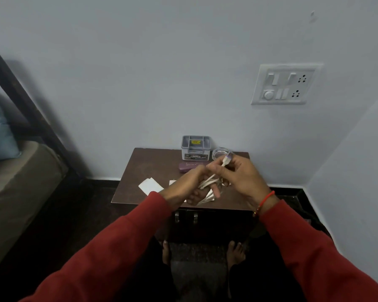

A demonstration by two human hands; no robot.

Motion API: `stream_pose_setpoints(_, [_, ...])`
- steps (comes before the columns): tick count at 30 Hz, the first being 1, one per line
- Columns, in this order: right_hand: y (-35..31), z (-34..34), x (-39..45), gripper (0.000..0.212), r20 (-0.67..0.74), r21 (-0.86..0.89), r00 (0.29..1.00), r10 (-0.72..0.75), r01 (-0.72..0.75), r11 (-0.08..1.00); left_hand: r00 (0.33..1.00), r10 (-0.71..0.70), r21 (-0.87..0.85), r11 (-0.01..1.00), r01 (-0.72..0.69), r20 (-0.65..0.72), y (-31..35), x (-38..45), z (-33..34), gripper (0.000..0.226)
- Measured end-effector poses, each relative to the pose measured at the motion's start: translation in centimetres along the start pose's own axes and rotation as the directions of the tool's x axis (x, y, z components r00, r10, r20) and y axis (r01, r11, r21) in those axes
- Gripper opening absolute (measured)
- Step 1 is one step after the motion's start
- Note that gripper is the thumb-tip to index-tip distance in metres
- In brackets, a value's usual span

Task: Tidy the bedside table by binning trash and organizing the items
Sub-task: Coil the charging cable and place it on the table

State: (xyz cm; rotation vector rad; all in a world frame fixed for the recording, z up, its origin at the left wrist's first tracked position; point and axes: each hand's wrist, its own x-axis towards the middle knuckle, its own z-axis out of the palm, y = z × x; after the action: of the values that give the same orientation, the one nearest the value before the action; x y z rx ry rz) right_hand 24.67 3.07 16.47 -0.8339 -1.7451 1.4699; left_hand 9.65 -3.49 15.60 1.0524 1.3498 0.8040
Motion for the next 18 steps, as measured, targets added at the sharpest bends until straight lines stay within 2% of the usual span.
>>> stream_pose_setpoints(2, [0.3,-0.1,0.3,0.024,-0.102,0.112,0.993,0.064,-0.053,0.992,0.999,0.050,-0.075,0.996,-0.050,-0.004,0.1,-0.1,0.1,0.066])
stream_pose_setpoints(4, [0.8,-0.4,0.2,0.050,-0.113,0.170,0.988,0.106,-0.086,0.982,0.994,0.109,-0.087,0.990,-0.111,-0.026,0.1,-0.4,0.0,0.066])
stream_pose_setpoints(5, [1.0,-0.4,0.2,0.056,-0.105,0.184,0.987,0.121,-0.100,0.978,0.988,0.151,-0.066,0.986,-0.152,-0.029,0.0,-0.5,-0.1,0.067])
stream_pose_setpoints(6, [1.1,-0.5,0.2,0.052,-0.095,0.170,0.988,0.121,-0.103,0.980,0.980,0.198,-0.043,0.979,-0.198,-0.018,-0.1,-0.7,-0.2,0.067])
stream_pose_setpoints(9, [1.5,-0.4,-0.1,0.005,-0.057,-0.023,0.998,-0.035,0.034,0.999,0.957,0.288,-0.065,0.955,-0.288,-0.001,-0.4,-0.8,-0.5,0.059])
stream_pose_setpoints(11, [1.8,-0.4,-0.6,0.015,-0.031,-0.051,0.993,-0.111,0.109,0.993,0.958,0.284,-0.130,0.949,-0.287,-0.043,-0.4,-0.6,-0.6,0.058])
stream_pose_setpoints(14, [1.7,-0.3,-1.6,0.035,0.022,0.056,0.998,-0.058,0.057,0.997,0.954,0.268,-0.156,0.945,-0.288,-0.137,0.0,-0.4,-0.5,0.059])
stream_pose_setpoints(16, [1.8,-0.3,-1.8,0.036,0.065,0.048,0.997,-0.034,0.031,0.998,0.935,0.272,-0.122,0.945,-0.305,-0.230,0.1,-0.1,-0.4,0.054])
stream_pose_setpoints(18, [2.1,-0.2,-1.8,0.031,0.070,-0.054,0.997,-0.022,0.026,0.998,0.900,0.287,-0.067,0.943,-0.325,-0.327,-0.2,0.4,-0.3,0.050])
